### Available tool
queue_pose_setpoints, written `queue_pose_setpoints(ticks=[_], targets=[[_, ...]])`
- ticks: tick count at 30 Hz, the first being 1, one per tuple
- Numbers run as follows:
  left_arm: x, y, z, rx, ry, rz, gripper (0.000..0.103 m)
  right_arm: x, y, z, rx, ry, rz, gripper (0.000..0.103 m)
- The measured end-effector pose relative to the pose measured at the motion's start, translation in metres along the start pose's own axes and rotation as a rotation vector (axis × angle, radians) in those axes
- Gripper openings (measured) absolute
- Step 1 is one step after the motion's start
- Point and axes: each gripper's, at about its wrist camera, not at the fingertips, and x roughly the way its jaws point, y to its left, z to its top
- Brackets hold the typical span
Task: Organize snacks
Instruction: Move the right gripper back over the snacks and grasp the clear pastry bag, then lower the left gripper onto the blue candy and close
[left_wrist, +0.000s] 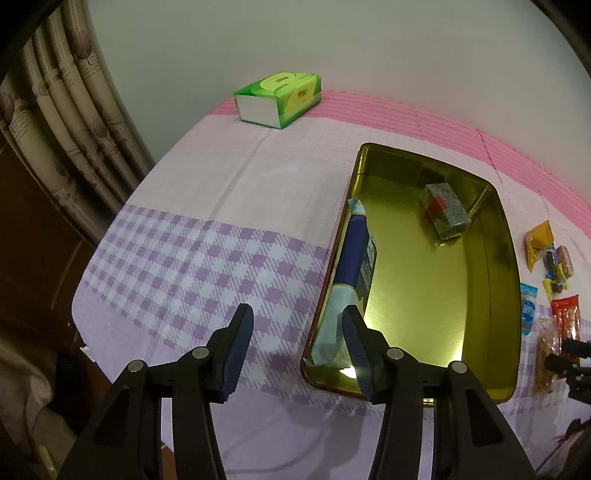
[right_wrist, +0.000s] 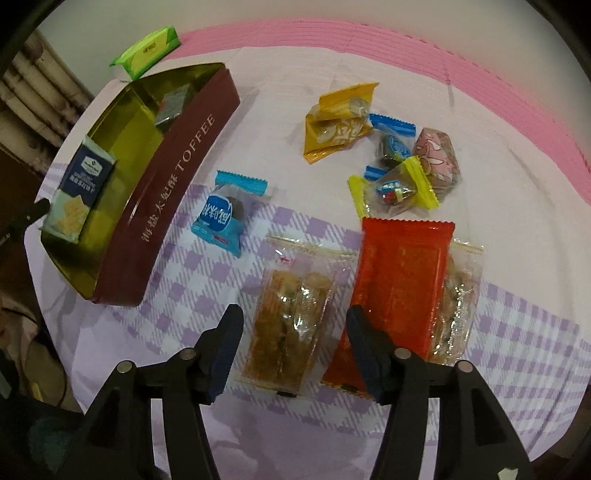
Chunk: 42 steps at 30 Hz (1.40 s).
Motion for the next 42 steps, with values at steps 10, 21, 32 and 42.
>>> queue_pose_setpoints(ticks=[10,21,32,42], targets=[[-0.008,-0.020,0.001,0.048,-0.006,-0.006,0.051,0.023,0.014,0.004,0.003,0.015,-0.003,0.046],[-0.026,-0.099,0.005,0.191,0.001,-0.136,0.051,0.029,0.009,-0.006,-0.018,-0.051,-0.025,0.035],[-0.021,-0.185,0.015,0.296,0.093,-0.311,0.051,0.021,-0.020,-0.018,0.040,-0.089,-0.022,0.034],[0.002,-0.224,0.020,0.334,0.187,-0.348,0.039,0.007,-0.042,-0.033,0.056,-0.121,0.013,0.034]])
